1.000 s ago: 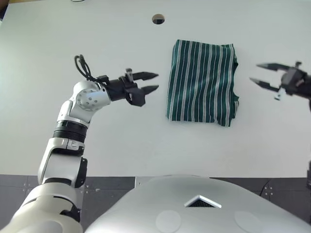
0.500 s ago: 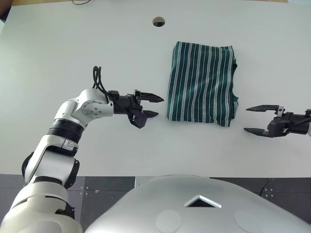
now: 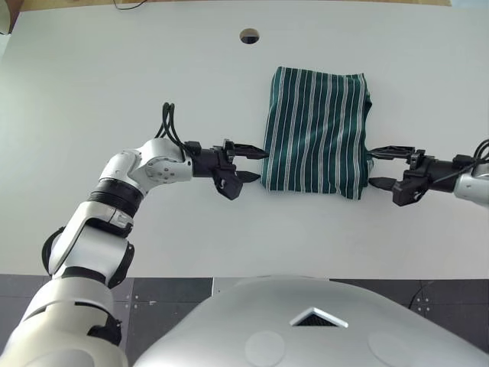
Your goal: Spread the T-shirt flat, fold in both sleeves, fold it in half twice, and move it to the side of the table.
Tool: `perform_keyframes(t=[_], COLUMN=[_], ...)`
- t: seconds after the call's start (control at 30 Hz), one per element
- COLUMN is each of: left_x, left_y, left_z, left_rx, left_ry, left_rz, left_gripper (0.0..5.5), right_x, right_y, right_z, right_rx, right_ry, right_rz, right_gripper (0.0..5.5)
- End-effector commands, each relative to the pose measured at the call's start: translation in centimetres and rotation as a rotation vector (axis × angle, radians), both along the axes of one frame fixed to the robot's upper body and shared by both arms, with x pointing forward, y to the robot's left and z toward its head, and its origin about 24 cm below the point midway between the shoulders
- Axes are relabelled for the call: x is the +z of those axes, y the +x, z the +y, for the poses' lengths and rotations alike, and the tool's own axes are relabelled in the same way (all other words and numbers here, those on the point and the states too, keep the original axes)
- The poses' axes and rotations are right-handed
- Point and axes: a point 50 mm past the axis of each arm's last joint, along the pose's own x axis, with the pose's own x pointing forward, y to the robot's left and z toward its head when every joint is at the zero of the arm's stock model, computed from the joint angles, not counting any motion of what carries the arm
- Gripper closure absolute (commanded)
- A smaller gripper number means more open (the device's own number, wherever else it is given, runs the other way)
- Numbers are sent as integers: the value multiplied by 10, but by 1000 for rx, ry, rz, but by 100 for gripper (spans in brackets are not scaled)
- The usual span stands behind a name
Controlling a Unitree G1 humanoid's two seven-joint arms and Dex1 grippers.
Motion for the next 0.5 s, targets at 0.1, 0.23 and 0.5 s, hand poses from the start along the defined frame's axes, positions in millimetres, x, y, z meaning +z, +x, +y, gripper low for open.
perform_keyframes(t=[0.1,0.23,0.5], left_x=[-24,-26,-31], left_y=[-8,-5,-6], left_z=[0,-4,-6], left_rx=[-26,-28,-38], left_ry=[128,127,133], left_rz=[60,58,79], left_gripper=[235,235,329], right_x=[-39,-42,-42], right_y=[-17,-16,-14], right_z=[12,20,27], right_rx=[80,108,126], right_ry=[-108,-99,-77], right_rz=[164,169,179], right_gripper=[192,192,277])
